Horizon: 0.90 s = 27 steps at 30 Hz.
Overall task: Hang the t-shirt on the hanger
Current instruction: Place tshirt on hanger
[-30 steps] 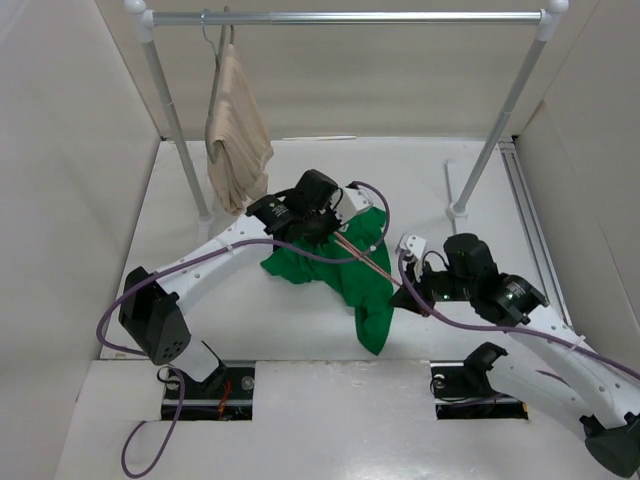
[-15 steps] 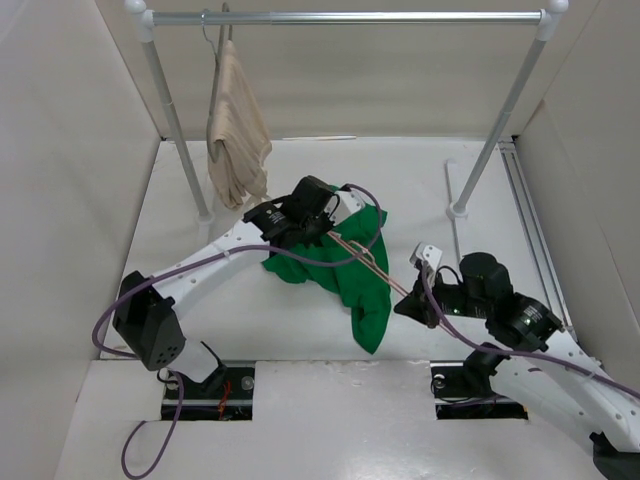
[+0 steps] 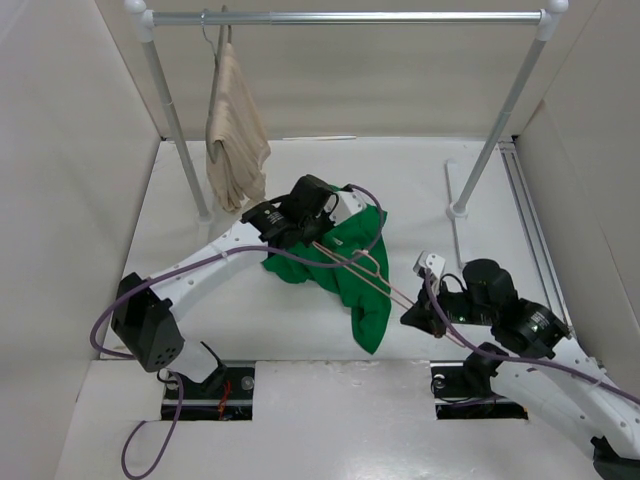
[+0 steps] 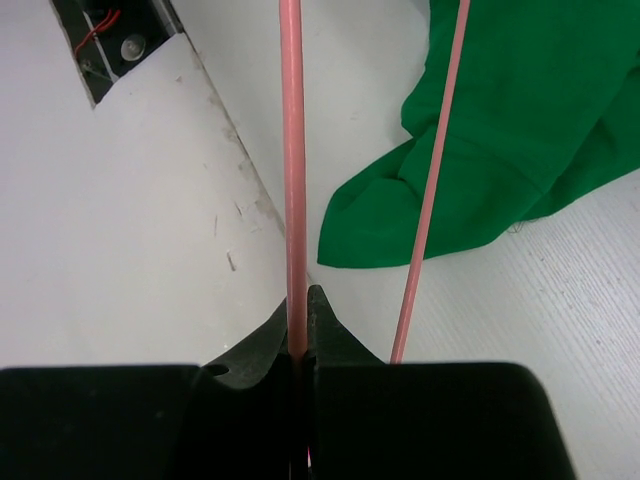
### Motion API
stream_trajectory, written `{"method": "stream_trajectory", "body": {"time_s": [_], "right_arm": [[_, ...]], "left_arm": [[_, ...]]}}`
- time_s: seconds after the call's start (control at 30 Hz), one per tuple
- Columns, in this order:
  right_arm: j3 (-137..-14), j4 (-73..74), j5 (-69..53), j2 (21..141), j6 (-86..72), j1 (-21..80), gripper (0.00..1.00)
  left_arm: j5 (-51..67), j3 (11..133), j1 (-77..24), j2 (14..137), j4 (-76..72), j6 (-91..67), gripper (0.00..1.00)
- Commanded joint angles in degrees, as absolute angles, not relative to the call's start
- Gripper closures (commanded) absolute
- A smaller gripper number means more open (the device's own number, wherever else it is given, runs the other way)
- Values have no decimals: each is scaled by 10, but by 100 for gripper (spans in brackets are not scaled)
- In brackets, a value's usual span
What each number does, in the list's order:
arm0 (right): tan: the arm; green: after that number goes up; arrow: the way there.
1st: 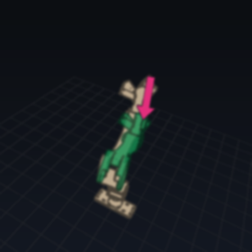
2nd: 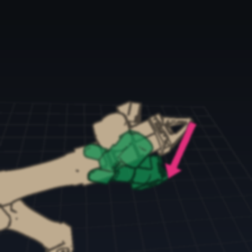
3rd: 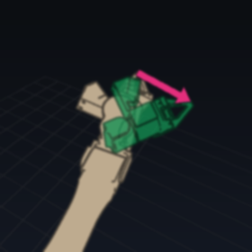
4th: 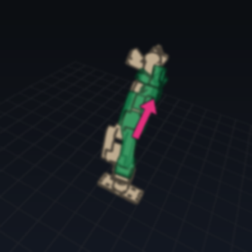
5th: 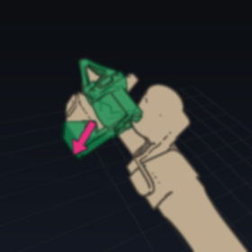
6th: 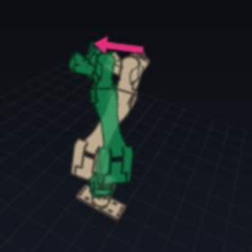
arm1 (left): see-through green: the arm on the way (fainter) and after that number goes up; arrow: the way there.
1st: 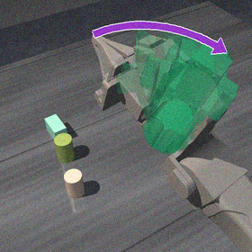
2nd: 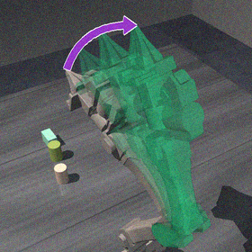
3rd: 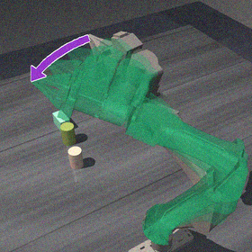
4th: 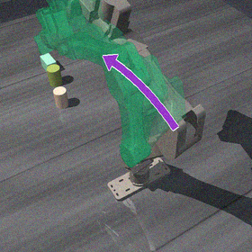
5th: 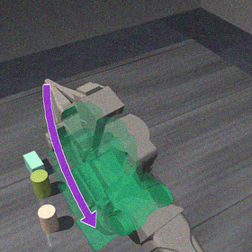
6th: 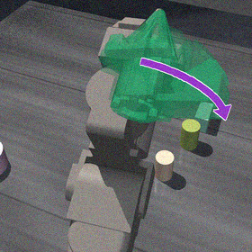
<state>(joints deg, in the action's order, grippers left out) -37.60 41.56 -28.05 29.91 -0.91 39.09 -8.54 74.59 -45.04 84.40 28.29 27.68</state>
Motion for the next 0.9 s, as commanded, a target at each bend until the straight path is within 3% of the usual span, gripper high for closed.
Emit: {"method": "stream_trajectory", "body": {"time_s": [0.0,0.27,0.47,0.87], "right_arm": [[-387,381,-282,306,-14,396,100],[-423,354,-270,373,37,396,100],[-454,390,-234,349,56,396,100],[-406,292,-322,336,84,396,100]], "left_arm": [[-32,766,-454,806,284,300,100],[104,740,-460,766,306,313,100],[113,696,-460,733,301,348,100],[197,684,-460,688,236,393,94]]}}
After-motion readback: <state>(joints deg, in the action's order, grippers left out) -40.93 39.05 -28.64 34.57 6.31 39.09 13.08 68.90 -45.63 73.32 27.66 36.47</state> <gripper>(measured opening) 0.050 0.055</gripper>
